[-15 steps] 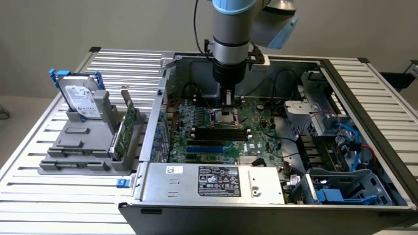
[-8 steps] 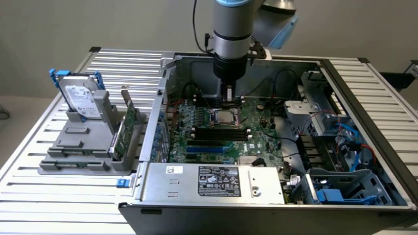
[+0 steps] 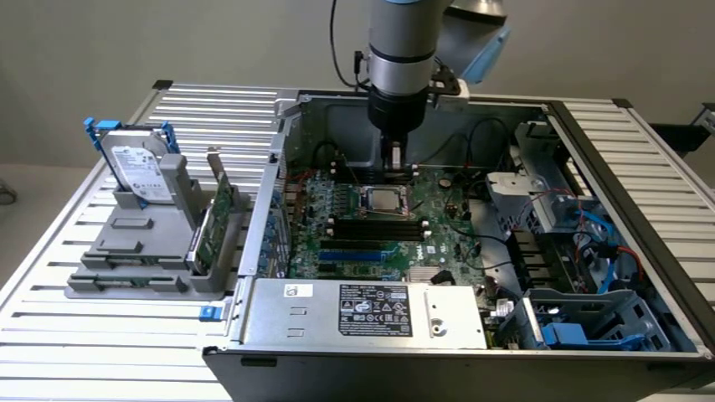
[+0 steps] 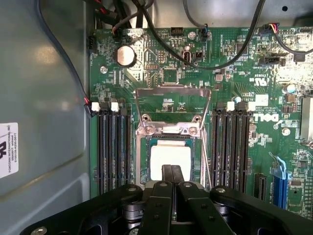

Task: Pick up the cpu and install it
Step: 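Place the cpu into insertion slot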

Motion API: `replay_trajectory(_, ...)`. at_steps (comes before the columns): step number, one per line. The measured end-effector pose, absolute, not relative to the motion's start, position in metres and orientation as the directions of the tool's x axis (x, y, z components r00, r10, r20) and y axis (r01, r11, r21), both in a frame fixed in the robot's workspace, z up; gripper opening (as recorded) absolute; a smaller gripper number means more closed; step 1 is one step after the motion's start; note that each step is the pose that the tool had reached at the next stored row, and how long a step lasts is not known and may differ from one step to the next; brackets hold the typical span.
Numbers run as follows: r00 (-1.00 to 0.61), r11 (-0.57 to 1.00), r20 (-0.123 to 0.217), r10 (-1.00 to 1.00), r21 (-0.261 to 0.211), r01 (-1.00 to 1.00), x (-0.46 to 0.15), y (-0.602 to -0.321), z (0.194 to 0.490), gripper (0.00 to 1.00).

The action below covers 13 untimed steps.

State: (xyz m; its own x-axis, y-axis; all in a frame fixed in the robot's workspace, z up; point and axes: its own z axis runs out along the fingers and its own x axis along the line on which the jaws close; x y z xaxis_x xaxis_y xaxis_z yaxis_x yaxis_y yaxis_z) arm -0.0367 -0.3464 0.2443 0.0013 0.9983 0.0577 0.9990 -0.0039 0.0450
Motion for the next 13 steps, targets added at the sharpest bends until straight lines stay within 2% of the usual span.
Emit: replay_trajectory(13, 0.002, -0.005, 0.082, 0.997, 0.033, 0.999, 0.007, -0.346, 0.258, 0.11)
